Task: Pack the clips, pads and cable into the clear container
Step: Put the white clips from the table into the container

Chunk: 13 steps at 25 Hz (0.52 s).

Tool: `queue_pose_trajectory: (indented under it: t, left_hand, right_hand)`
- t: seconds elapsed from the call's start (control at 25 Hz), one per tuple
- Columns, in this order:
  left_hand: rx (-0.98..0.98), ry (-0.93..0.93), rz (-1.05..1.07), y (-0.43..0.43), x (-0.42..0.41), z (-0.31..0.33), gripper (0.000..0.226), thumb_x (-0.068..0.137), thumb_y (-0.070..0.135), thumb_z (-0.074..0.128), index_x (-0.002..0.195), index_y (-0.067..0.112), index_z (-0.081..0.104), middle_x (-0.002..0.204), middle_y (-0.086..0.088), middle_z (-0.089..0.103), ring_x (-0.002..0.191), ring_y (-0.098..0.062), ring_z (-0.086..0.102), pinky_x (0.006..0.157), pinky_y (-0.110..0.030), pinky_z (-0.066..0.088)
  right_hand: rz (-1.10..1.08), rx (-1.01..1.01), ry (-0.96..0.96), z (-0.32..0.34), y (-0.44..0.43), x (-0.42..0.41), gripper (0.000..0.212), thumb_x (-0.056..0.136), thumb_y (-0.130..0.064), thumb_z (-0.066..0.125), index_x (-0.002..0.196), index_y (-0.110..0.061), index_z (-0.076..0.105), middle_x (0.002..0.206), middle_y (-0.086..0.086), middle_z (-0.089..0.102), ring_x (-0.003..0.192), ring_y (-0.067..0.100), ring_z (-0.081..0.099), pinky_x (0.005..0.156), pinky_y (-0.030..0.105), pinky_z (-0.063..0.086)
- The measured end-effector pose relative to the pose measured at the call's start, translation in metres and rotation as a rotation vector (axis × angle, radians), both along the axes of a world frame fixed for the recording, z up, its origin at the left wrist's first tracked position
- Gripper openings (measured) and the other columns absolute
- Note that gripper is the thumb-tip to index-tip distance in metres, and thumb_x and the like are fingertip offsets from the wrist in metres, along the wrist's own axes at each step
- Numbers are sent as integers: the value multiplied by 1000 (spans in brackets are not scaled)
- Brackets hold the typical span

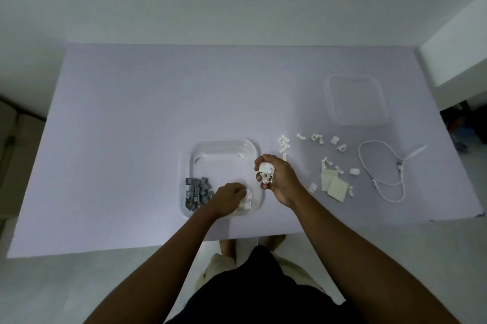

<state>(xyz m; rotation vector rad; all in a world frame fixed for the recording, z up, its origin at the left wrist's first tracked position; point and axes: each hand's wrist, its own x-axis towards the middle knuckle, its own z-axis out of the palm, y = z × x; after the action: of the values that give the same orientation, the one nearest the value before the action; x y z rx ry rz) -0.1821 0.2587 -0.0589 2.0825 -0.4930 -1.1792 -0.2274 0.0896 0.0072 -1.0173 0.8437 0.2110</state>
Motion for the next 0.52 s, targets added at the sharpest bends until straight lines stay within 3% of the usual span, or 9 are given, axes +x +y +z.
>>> queue_pose_trajectory:
  t: [0.16,0.28,0.4,0.44,0.52]
  left_hand:
    - [17,-181,67,22,10,18,28,99,19,48,117,8,67,114,-9,69,100,-22,63,94,-34,48]
    - [-38,-550,202,45,19,35,19,95,12,54,108,8,68,103,-11,70,92,-23,63,85,-37,53]
    - [26,-918,312,67,31,41,30,89,13,62,118,8,62,116,-15,62,109,-30,54,88,-42,48]
    - [98,-945,349,73,35,39,38,89,17,63,126,8,56,123,-16,58,114,-32,51,89,-44,46]
    - [236,-817,425,80,40,27,53,93,24,60,139,6,41,133,-20,48,119,-36,47,90,-49,47]
  right_hand:
    - [109,-194,56,0,13,7,23,90,-20,55,96,-6,71,80,11,65,59,22,57,49,27,39]
    - [308,-375,52,-2,23,13,19,87,-20,57,89,-7,72,77,8,66,55,22,58,45,27,40]
    - [554,-564,18,-9,37,20,16,87,-22,57,86,-13,71,80,8,69,54,19,59,42,25,43]
    - [640,-623,11,-13,42,22,16,87,-24,57,86,-14,70,82,9,70,56,18,61,44,25,45]
    - [796,-732,-5,-24,50,24,15,87,-27,58,88,-16,69,88,8,72,68,18,66,59,31,56]
